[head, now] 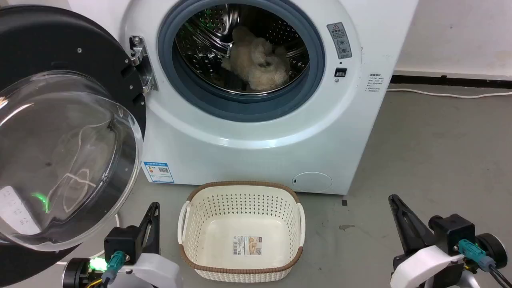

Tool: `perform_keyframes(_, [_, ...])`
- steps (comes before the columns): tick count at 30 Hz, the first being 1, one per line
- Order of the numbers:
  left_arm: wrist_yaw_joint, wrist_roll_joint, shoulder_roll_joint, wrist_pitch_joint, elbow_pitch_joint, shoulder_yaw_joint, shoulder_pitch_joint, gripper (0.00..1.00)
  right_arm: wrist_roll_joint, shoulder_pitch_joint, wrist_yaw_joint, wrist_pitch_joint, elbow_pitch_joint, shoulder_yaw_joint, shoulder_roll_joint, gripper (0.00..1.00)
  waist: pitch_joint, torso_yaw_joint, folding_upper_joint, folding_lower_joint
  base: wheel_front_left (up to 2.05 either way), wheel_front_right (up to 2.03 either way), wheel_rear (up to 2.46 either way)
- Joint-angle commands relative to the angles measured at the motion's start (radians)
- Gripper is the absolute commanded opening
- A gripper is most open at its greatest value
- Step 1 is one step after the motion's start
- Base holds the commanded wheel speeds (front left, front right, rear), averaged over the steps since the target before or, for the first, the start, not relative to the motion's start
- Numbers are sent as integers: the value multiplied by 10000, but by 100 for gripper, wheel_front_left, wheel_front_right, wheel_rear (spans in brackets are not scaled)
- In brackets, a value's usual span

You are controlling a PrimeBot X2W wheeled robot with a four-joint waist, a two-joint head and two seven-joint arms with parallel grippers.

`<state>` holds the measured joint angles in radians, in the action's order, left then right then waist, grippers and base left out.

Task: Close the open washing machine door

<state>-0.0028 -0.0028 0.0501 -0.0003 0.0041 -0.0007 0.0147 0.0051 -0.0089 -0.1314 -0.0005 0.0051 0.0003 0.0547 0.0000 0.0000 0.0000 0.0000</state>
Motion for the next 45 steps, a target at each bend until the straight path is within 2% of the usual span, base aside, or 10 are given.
perform_keyframes(1, [28, 28, 1, 3, -41, 7, -147, 0, -51, 89, 7, 5, -51, -3, -45, 0, 0, 0, 0, 0, 0, 0, 0])
perform_keyframes(31, [28, 28, 1, 3, -41, 7, -147, 0, -51, 89, 7, 5, -51, -3, -45, 0, 0, 0, 0, 0, 0, 0, 0])
perform_keyframes(32, [0, 0, 0, -1, 0, 0, 0, 100, -1, 0, 0, 0, 0, 2, 0, 100, 0, 0, 0, 0, 0, 0, 0])
perform_keyframes(45, [3, 5, 7, -234, 4, -130, -23, 100, 170, 82, -1, -233, 53, -90, 21, 100, -13, 77, 0, 0, 0, 0, 0])
